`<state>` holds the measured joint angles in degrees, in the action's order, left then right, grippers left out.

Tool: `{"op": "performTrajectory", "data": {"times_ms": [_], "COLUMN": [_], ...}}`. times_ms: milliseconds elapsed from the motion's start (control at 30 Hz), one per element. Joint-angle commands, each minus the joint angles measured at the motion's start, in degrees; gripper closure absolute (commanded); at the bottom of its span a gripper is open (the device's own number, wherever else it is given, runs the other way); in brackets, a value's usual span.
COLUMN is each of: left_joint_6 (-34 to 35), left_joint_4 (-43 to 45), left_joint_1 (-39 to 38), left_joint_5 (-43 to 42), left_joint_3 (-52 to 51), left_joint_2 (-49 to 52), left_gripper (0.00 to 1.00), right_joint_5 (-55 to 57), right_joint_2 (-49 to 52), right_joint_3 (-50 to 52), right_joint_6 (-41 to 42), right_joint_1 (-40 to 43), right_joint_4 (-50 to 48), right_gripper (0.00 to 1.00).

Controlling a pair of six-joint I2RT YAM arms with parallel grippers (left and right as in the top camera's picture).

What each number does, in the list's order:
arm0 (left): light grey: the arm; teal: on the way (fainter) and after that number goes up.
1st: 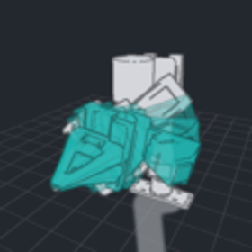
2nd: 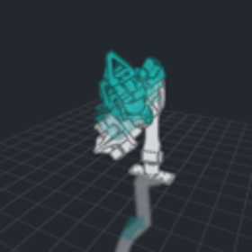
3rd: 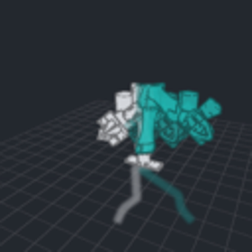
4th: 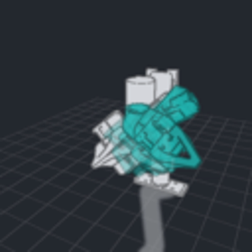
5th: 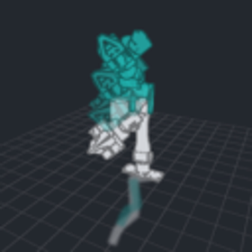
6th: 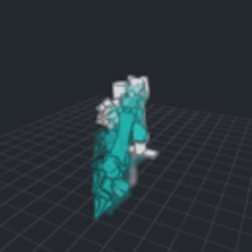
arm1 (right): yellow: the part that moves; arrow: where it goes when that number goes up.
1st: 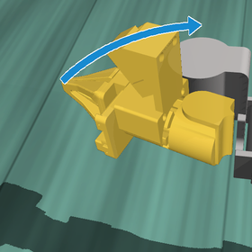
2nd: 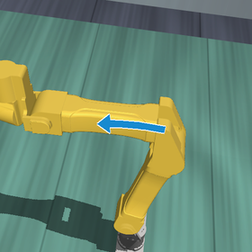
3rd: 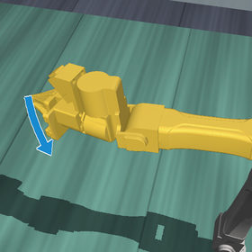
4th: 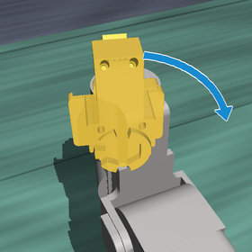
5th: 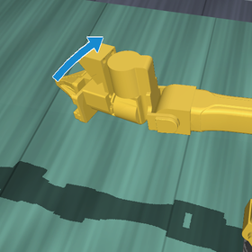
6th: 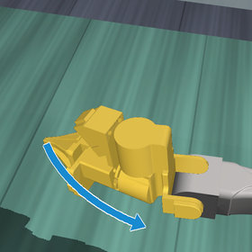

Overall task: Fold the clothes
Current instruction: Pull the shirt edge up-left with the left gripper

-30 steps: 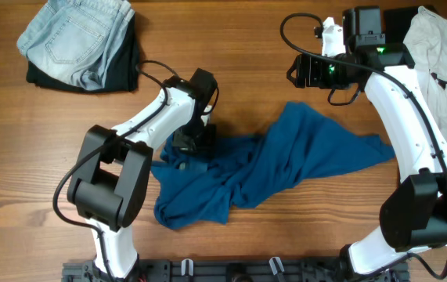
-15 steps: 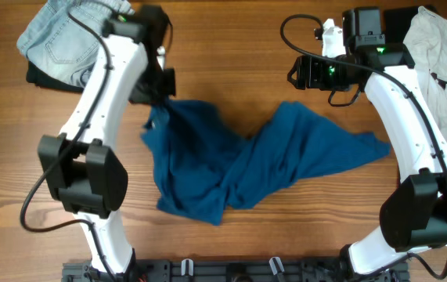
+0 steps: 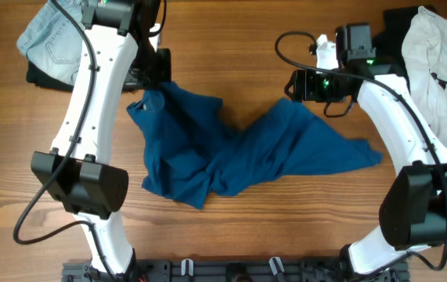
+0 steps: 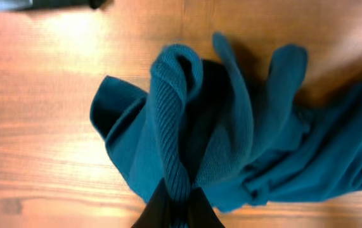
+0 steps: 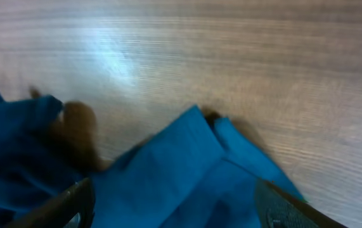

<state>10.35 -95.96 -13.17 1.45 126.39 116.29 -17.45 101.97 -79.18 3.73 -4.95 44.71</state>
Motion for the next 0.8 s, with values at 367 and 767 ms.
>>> {"op": "performTrajectory", "data": {"times_ms": [367, 767], "left_joint_6": [14.5, 11.9], "left_joint_4": [-0.5, 3.2], "left_joint_1": [-0.5, 2.1], "left_joint_5": [1.5, 6.4], "left_joint_3": [-27.3, -29.6], "left_joint_2": [-4.0, -4.1], "left_gripper": [0.95, 0.27], "right_joint_5": [1.2, 0.6], "right_joint_2": [1.0, 1.0], "right_joint_3": [0.8, 0.8], "right_joint_6": [-0.7, -0.5], "right_joint_1": [-0.2, -0.2], "right_joint_4": [-0.8, -2.3], "right_gripper": [0.19, 0.20]}}
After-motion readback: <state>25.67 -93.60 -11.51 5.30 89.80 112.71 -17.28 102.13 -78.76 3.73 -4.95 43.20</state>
